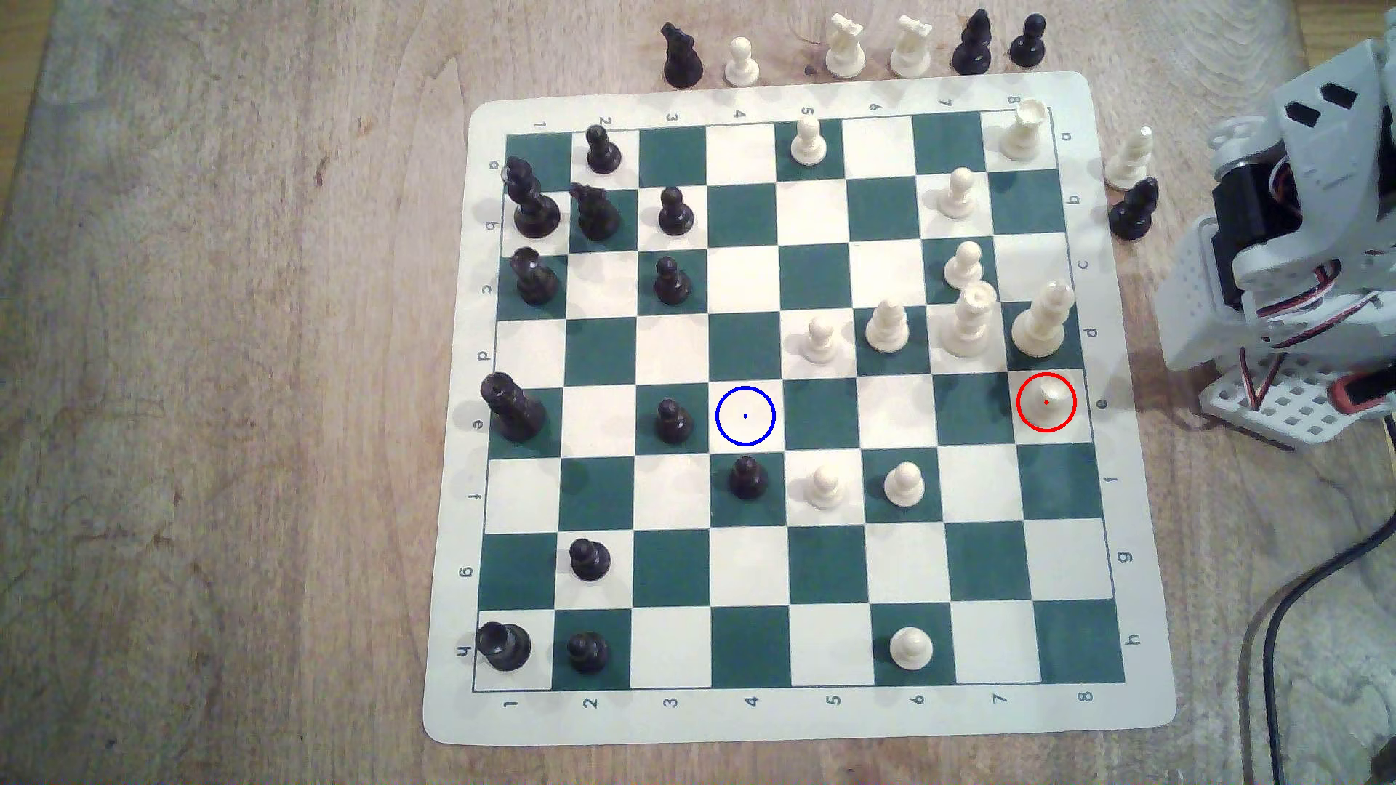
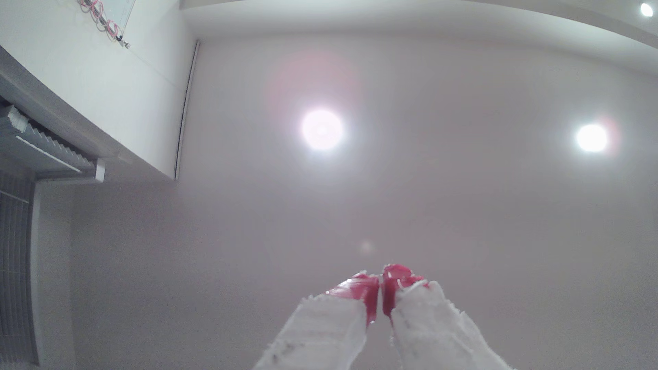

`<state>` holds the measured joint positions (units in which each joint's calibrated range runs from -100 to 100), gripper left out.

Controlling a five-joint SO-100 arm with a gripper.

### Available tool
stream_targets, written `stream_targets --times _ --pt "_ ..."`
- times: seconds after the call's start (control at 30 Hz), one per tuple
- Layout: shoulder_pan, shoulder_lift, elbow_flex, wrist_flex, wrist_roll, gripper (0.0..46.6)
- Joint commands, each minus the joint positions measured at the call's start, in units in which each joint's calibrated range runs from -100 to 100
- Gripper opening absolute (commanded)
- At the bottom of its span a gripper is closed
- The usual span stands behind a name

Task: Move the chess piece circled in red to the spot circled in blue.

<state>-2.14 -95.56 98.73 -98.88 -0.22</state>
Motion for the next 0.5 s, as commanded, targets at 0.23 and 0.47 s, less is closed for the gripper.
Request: stream_targets --times 0.23,0.47 --pt "5.7 -0.2 1.2 16.2 0.2 0.2" --pt "5.3 -0.2 -3.4 42.5 0.1 0.2"
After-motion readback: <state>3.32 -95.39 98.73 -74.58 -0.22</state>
